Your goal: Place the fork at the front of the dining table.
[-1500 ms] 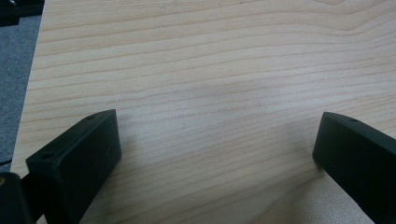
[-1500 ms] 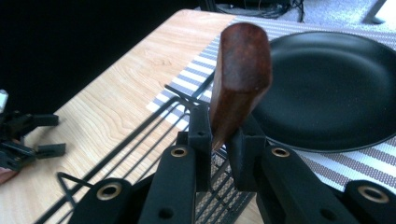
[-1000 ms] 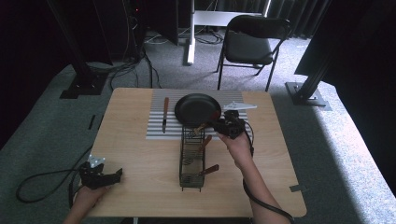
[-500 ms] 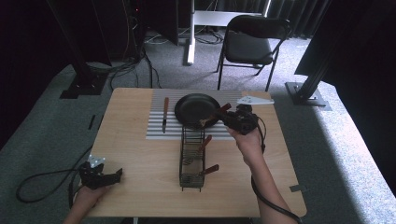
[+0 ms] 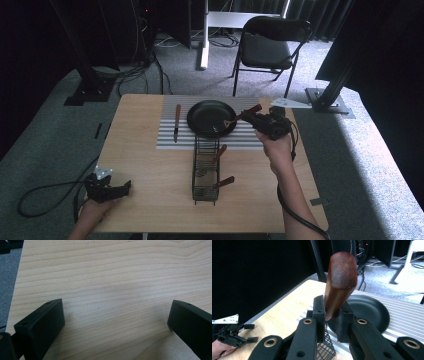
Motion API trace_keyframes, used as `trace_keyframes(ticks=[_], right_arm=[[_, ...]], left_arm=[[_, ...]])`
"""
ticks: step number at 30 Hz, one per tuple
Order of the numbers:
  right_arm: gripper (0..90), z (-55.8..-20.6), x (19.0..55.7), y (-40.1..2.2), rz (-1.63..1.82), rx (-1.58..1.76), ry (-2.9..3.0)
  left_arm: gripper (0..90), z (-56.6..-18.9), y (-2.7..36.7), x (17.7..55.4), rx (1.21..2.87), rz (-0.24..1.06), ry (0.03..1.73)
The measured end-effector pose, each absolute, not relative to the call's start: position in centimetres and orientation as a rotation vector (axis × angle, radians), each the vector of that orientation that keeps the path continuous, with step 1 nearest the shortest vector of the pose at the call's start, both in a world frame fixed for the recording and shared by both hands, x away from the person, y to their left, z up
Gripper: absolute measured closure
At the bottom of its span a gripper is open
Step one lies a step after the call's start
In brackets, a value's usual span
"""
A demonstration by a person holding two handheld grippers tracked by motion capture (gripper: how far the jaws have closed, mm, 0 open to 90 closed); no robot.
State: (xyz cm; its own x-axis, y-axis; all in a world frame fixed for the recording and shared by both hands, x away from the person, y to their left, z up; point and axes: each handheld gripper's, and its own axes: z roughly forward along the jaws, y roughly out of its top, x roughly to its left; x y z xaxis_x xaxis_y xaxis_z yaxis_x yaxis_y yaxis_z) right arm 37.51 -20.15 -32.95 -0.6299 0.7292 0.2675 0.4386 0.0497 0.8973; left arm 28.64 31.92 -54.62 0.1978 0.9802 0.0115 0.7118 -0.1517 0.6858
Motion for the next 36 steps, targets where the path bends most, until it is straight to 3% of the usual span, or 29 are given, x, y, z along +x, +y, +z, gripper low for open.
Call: trace_keyframes(ticks=[19, 36], right_arm=[[80.7, -36.0, 38.6, -24.3, 1.47, 1.348, 1.996], [80.7, -39.7, 40.7, -24.1, 1.209, 1.428, 2.008]], left_arm=[[0.8, -54.6, 31.9, 28.6, 1.929, 0.637, 1.573], [0.7, -54.6, 31.9, 28.6, 1.929, 0.637, 1.573]])
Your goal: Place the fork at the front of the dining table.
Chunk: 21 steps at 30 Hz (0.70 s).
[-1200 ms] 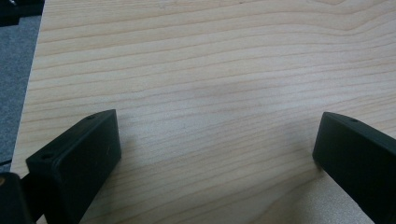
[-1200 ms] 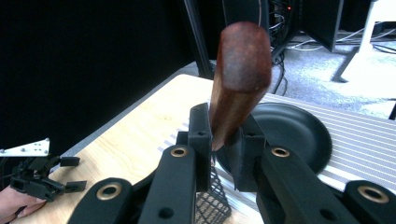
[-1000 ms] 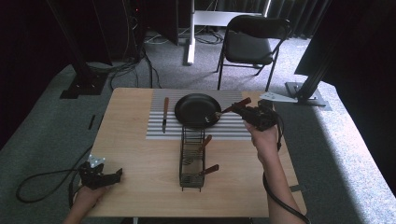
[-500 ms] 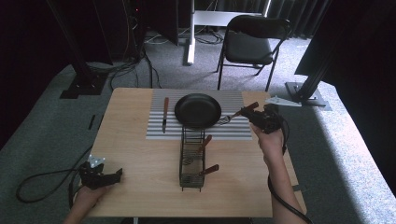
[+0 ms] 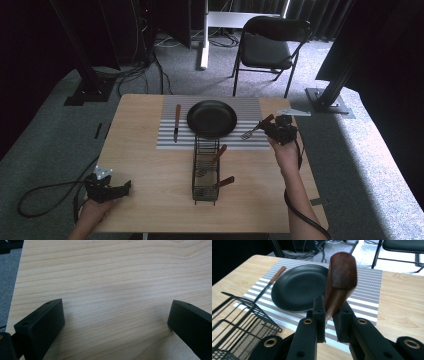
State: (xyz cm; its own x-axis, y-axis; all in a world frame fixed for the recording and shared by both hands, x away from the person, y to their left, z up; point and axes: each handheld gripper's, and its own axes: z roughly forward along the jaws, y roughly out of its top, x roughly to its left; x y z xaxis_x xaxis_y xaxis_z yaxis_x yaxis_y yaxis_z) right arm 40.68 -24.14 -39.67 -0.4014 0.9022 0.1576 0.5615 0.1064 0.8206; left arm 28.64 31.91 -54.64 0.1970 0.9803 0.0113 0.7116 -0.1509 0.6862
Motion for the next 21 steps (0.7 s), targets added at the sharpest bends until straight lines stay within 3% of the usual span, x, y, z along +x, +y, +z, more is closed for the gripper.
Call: trace_keyframes(ticks=[21], right_arm=[[80.4, -42.5, 43.8, -21.6, 1.001, 1.454, 2.028]], left_arm=[[0.8, -54.6, 31.9, 28.6, 1.929, 0.637, 1.573]])
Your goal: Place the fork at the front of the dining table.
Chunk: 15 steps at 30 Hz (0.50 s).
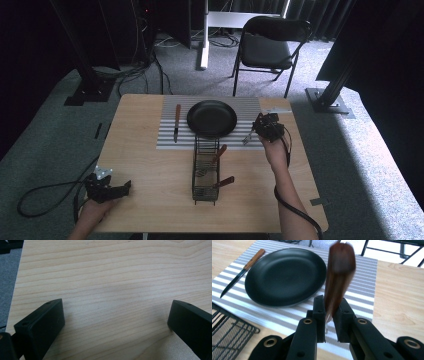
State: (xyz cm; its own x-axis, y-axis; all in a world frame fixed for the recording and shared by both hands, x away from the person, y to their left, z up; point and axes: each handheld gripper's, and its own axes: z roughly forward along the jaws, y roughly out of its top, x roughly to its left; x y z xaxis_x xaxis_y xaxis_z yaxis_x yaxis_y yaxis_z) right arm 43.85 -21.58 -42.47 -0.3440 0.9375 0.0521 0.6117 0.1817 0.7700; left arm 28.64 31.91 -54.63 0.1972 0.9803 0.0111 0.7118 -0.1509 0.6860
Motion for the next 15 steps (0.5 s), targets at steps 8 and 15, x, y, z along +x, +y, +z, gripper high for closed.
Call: trace_keyframes(ticks=[8, 15], right_arm=[[80.0, -45.1, 46.7, -20.2, 0.968, 1.537, 2.049], [81.0, -45.5, 49.2, -19.2, 0.895, 1.58, 2.049]], left_arm=[[0.7, -54.6, 31.9, 28.6, 1.929, 0.637, 1.572], [0.7, -54.6, 31.9, 28.6, 1.929, 0.637, 1.572]])
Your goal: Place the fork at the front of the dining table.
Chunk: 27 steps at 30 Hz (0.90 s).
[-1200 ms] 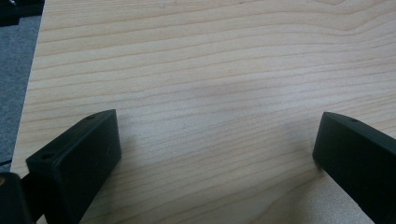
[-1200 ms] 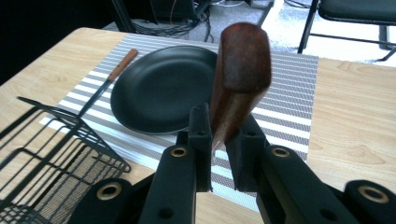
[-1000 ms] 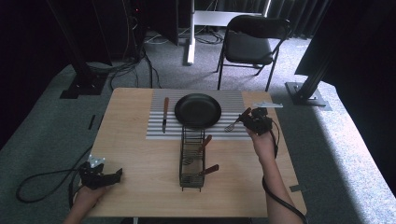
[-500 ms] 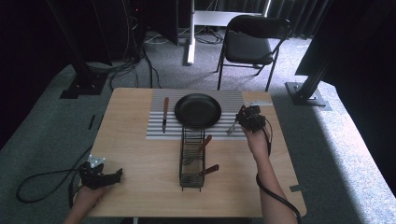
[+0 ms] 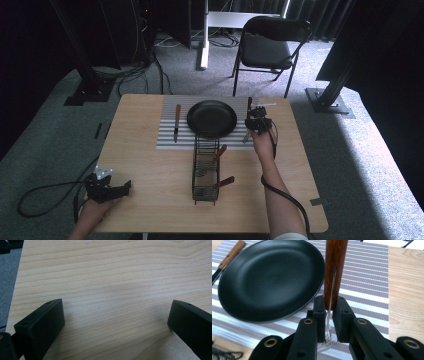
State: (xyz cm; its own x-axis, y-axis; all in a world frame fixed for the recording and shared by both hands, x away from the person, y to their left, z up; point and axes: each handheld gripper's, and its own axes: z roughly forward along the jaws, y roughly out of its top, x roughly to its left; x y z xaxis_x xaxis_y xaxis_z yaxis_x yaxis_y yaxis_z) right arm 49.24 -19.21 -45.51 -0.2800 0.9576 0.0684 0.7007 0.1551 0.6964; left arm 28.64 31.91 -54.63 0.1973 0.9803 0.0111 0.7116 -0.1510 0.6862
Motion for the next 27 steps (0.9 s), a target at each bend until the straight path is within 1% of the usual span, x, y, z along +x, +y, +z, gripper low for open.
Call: trace_keyframes(ticks=[6, 8, 12, 14, 17, 18, 23, 27], right_arm=[[81.0, -45.7, 50.8, -18.9, 0.87, 1.659, 2.028], [80.9, -46.1, 52.0, -18.9, 0.856, 1.702, 2.013], [80.9, -46.4, 52.7, -18.9, 0.85, 1.729, 2.005], [80.9, -47.2, 54.0, -19.2, 0.87, 1.842, 1.961], [80.9, -47.6, 54.8, -19.2, 0.846, 1.873, 1.963], [80.9, -48.0, 55.8, -18.7, 0.804, 1.891, 1.985], [80.9, -48.7, 56.3, -18.5, 0.784, 1.909, 1.979], [80.8, -50.3, 57.5, -18.4, 0.729, 1.945, 1.991]], left_arm=[[0.8, -54.6, 31.9, 28.6, 1.929, 0.637, 1.572], [0.8, -54.6, 31.9, 28.6, 1.929, 0.637, 1.573], [0.8, -54.6, 31.9, 28.6, 1.929, 0.637, 1.572], [0.8, -54.6, 31.9, 28.6, 1.929, 0.637, 1.572], [0.8, -54.6, 31.9, 28.6, 1.929, 0.637, 1.572], [0.7, -54.6, 31.9, 28.6, 1.929, 0.637, 1.572], [0.8, -54.6, 31.9, 28.6, 1.929, 0.637, 1.572], [0.8, -54.6, 31.9, 28.6, 1.928, 0.637, 1.572]])
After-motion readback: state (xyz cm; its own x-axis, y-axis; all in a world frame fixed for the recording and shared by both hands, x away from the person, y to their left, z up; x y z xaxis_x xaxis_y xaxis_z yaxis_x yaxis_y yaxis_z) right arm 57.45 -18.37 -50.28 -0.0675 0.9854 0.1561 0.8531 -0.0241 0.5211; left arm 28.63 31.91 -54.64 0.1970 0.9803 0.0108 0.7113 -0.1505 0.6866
